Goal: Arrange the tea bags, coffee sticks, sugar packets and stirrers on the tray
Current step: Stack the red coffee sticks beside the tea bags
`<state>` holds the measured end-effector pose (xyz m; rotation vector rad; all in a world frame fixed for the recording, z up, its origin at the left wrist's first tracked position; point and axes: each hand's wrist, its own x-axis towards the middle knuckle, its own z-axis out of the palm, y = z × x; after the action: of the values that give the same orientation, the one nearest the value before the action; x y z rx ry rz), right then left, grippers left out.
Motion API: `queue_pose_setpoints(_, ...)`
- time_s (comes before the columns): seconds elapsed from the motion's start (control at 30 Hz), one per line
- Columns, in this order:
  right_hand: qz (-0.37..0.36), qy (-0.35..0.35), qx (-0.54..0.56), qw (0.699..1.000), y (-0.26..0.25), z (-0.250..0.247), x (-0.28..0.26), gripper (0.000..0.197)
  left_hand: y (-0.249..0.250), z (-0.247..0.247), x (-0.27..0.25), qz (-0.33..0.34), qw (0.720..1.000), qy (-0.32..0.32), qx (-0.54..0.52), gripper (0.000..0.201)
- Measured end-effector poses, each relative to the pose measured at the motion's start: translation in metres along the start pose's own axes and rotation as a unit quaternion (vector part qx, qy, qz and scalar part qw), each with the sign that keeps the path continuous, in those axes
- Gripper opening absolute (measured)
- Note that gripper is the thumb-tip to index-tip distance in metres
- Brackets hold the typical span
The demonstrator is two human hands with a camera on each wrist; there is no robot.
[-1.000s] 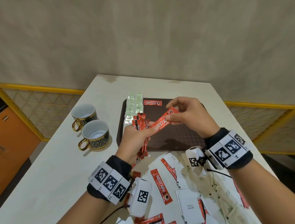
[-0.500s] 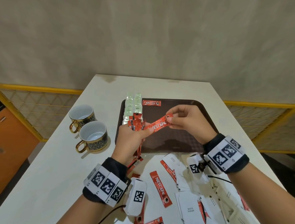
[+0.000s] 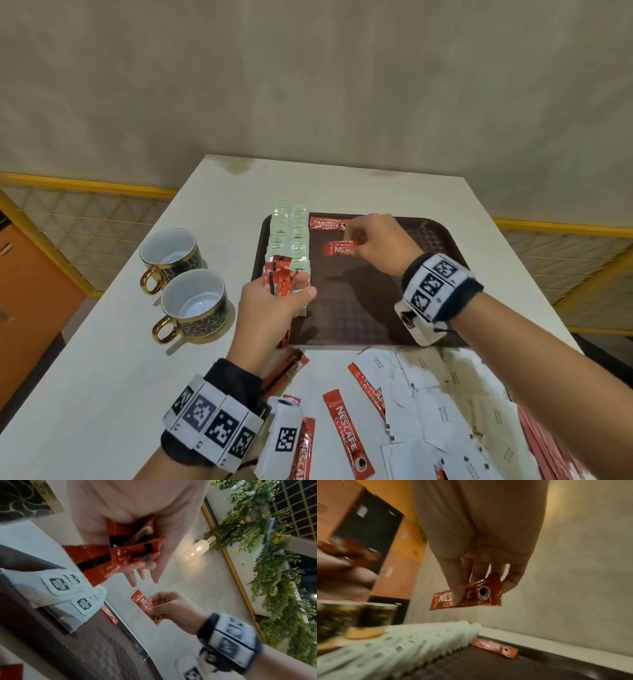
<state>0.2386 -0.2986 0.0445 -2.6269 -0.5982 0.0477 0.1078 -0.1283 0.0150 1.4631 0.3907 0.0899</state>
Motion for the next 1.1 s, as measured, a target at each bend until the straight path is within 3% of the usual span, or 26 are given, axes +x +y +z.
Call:
queue_pose_setpoints(0.13,0.071,0.027,0.001,0.997,0.03,0.024,0.068,0.019,0.0,0.004,0.011,-0.011,1.0,-0.012,0.006,0.013)
queue_pose_setpoints(0.37,0.077,-0.016,-0.036,0.996,0.048,0.058,0.129,0.018,0.002,0.009,0.036,-0.022,1.0,-0.007,0.019,0.01)
queue_pose_setpoints(0.53,0.036,-0.029,-0.108,0.993,0.054,0.063,0.137,0.028,0.007,0.007,0.043,-0.018,1.0,0.004,0.001,0.009)
queue_pose_setpoints(0.87,0.017,-0.028,-0.12,0.992,0.056,0.061,0.137,0.026,0.003,0.005,0.046,-0.026,1.0,0.01,0.014,0.014)
queue_pose_setpoints(1.0,0.032,-0.007,-0.081,0.996,0.06,0.052,0.134,0.02,0.003,0.004,0.046,-0.047,0.999,0.001,-0.018,0.031)
queue_pose_setpoints(1.1,0.05,0.04,-0.024,0.998,0.064,0.038,0.125,0.014,0.009,0.007,0.045,-0.093,0.991,-0.023,-0.091,0.028)
